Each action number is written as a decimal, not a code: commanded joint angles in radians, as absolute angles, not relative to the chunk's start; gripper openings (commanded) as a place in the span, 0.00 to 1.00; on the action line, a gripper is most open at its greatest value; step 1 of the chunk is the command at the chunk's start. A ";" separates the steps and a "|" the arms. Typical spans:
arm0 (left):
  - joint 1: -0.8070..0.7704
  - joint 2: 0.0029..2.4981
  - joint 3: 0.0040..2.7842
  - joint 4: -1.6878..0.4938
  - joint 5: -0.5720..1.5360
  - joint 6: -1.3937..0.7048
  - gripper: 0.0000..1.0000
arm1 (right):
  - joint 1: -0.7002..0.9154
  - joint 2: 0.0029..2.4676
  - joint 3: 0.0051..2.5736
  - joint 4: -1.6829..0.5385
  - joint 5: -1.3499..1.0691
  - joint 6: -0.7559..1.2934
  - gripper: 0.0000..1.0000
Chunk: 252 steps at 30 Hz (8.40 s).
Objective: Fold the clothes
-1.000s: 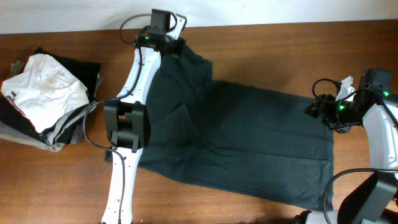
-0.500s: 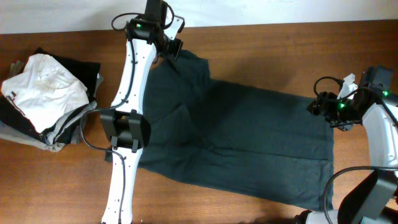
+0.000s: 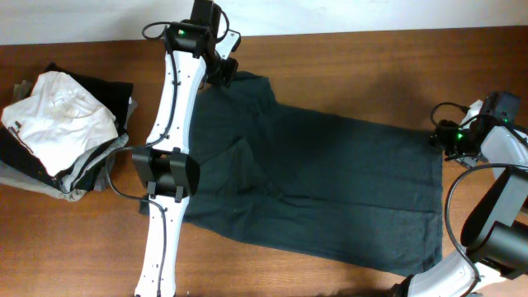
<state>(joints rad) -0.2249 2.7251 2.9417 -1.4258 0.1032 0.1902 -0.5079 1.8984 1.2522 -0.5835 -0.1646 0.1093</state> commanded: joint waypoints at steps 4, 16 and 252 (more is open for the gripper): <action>-0.221 2.722 2.962 -1.445 0.096 0.207 0.01 | -0.505 1.981 1.282 -0.488 -0.130 0.126 0.72; -0.221 2.695 2.962 -1.460 0.096 0.208 0.01 | -0.482 2.062 1.282 -0.402 -0.259 0.132 0.44; -0.345 2.111 1.470 -1.246 0.167 0.251 0.01 | -0.615 1.512 1.176 -1.182 -0.251 0.105 0.64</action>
<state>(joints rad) -0.3477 2.1368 1.4750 -1.2488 0.1684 0.2428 -0.6132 1.5101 1.1797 -1.1809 -0.2371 0.1017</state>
